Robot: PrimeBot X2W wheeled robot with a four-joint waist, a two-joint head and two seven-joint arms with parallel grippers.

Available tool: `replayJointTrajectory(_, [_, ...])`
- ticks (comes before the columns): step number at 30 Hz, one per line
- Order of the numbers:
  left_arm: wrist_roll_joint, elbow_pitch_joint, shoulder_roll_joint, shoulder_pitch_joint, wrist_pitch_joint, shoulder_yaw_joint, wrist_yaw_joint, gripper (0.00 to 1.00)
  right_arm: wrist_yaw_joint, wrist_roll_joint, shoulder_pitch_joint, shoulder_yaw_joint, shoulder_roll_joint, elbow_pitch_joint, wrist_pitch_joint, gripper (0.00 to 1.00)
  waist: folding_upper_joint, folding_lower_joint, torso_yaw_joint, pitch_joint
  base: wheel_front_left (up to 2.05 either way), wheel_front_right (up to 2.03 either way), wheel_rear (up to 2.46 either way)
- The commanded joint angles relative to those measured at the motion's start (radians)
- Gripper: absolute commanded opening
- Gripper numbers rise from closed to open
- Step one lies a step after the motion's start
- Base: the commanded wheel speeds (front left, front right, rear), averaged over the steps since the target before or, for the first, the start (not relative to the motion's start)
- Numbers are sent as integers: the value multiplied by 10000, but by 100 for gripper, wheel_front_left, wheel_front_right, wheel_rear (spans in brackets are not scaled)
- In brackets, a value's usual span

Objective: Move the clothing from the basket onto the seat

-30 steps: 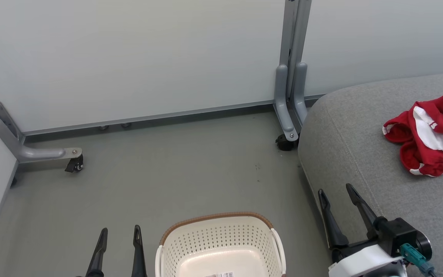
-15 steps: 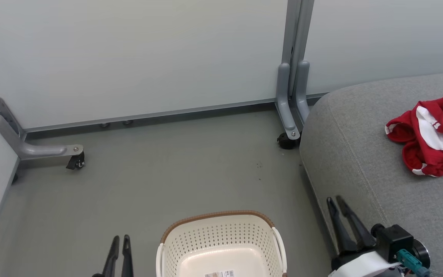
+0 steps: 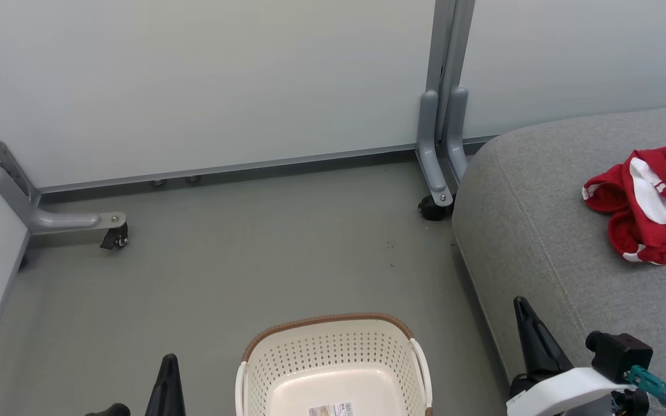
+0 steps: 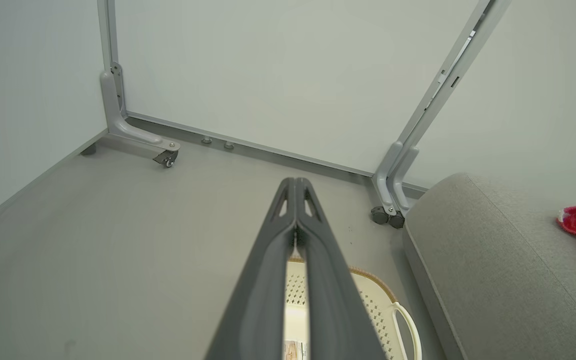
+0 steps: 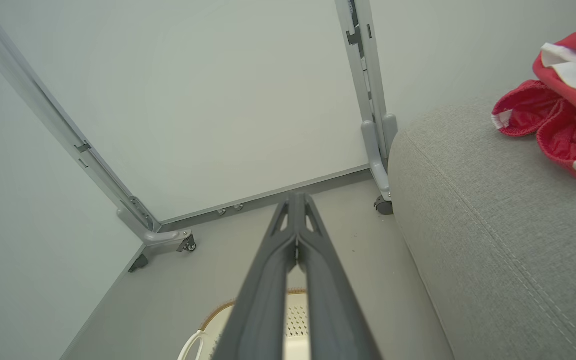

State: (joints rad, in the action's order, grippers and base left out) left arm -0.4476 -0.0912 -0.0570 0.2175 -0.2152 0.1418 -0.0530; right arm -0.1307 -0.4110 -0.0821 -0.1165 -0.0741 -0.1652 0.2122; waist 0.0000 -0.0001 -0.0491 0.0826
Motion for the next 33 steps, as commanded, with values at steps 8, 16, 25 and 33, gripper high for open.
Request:
replayJointTrajectory(8, [-1678, -127, -180, -700, 304, -225, 281, 0, 0, -1709, 510, 213, -84, 15, -330, 0, 0, 1, 38, -65, 0, 0, 0])
replayJointTrajectory(16, [-2937, -313, -233, -1018, 562, -385, 472, 0, 0, -2983, 682, 371, -113, -70, -603, 0, 0, 1, 73, -125, 0, 0, 0])
replayJointTrajectory(25, [-4193, -457, -279, -1330, 836, -573, 657, 0, 0, -4260, 854, 551, -133, -158, -892, 0, 0, 1, 112, -193, 0, 0, 0])
replayJointTrajectory(33, [-5223, -571, -308, -1575, 1081, -735, 816, 0, -1, -5310, 1001, 703, -137, -231, -1136, 0, 0, 1, 146, -253, 0, 0, 0])
